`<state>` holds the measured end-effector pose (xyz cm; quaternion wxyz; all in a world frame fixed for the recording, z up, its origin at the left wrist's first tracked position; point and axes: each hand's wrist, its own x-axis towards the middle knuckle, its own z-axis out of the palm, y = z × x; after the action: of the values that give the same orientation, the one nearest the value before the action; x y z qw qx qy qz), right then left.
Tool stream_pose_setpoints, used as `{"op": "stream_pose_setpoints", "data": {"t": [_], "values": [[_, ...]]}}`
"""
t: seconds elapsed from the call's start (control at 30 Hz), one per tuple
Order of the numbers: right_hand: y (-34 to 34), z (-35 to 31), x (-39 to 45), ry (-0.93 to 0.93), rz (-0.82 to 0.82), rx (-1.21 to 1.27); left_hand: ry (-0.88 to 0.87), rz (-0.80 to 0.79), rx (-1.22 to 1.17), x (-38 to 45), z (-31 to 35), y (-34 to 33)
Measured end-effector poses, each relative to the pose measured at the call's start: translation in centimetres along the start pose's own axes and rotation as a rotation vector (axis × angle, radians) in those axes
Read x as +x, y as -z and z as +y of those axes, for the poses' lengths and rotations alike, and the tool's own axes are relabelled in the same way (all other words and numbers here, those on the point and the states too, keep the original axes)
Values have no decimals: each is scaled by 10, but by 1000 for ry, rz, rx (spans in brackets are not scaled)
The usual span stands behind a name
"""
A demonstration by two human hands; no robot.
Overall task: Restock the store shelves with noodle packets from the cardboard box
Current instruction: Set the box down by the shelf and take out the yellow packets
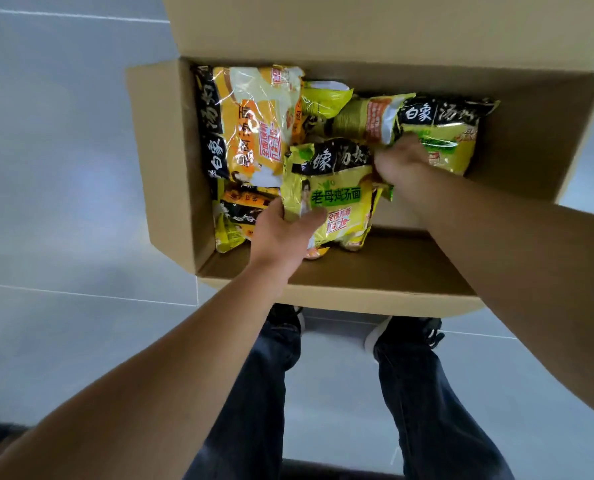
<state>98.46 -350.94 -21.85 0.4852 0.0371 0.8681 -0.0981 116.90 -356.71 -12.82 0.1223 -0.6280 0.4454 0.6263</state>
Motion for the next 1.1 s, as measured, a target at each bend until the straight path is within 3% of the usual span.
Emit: {"op": "stream_pose_setpoints", "data": {"t": [0.23,0.4,0.6,0.87,1.1], "values": [[17,18,-35,55,131,-176,-71,47,134,-21,3,2],[76,41,-95,103,112,-185,-61,73,169,-67,31,-1],[170,64,-184,324,143,-289,-124,133,214,-166,80,-8],[283,106,-324,552,384,-923,-233,164,221,-317,126,-22],[354,135,-443,625,409,-746,-284,142,88,-428,142,-27]]}}
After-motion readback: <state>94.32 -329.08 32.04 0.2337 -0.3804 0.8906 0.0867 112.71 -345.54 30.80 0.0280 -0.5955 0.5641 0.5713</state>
